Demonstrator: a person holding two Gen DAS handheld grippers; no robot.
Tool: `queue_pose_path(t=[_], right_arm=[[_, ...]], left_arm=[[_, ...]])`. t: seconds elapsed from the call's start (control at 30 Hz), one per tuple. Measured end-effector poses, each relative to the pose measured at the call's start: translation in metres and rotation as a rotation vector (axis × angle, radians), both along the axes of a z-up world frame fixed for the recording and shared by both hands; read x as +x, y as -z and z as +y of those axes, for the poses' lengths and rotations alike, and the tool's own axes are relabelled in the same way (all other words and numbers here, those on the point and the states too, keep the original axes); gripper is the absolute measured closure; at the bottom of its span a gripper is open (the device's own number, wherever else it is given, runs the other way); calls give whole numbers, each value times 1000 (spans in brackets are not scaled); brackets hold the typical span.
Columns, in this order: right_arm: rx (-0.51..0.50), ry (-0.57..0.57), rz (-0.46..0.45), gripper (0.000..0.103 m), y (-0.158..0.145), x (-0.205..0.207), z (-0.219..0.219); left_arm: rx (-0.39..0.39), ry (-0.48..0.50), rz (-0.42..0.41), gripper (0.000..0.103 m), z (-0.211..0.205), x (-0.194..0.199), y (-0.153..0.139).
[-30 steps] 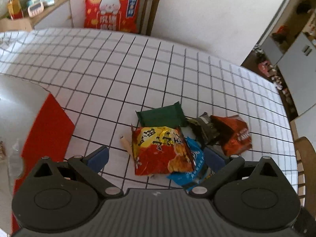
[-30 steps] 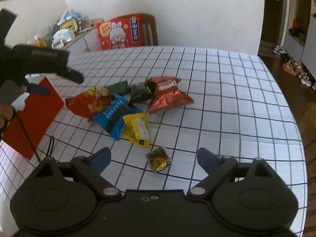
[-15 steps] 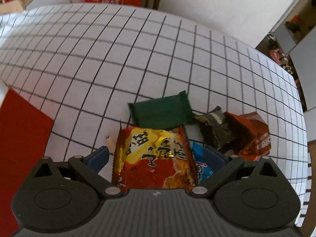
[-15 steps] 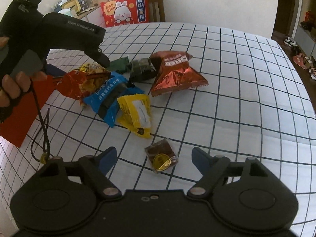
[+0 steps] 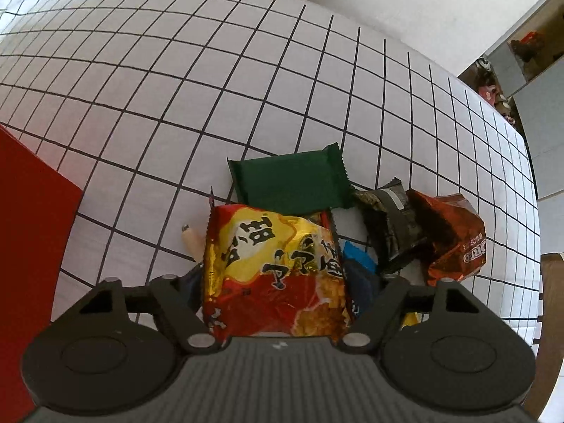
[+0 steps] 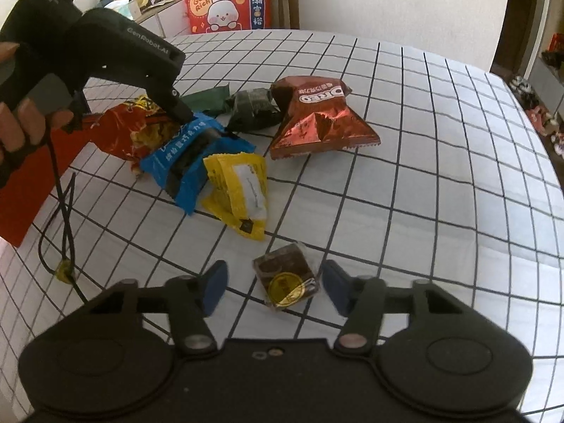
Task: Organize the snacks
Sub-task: 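Grasp the red-yellow chip bag with the left tool while the right tool grasps the gold chocolate square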
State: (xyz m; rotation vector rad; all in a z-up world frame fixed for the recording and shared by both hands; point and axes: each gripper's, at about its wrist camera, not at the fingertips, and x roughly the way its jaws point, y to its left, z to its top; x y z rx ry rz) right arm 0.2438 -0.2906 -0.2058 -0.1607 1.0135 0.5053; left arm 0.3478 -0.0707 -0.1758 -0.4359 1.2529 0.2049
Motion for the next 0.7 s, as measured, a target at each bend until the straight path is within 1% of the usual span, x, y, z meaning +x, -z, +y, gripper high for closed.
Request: queue_pose_path(t=[0.07, 0.13, 0.2, 0.37, 0.47, 0.7], right_arm=[[-12, 8, -8, 63, -1, 0, -1], [-13, 12, -7, 66, -1, 1, -2], [-14, 20, -11, 66, -2, 0, -3], [1, 36, -24, 66, -14, -7, -6], [11, 44, -35, 67, -26, -13, -6], [62, 30, -66, 67, -65, -35, -1]], left_arm=[[-3, -3, -12, 32, 1, -2, -2], [-6, -8, -17, 33, 3, -5, -3], [-2, -13, -27, 36, 4, -10, -5], [-11, -30, -47, 37, 11, -22, -12], [-3, -33, -66, 37, 13, -34, -24], [10, -32, -127, 37, 22, -74, -64]])
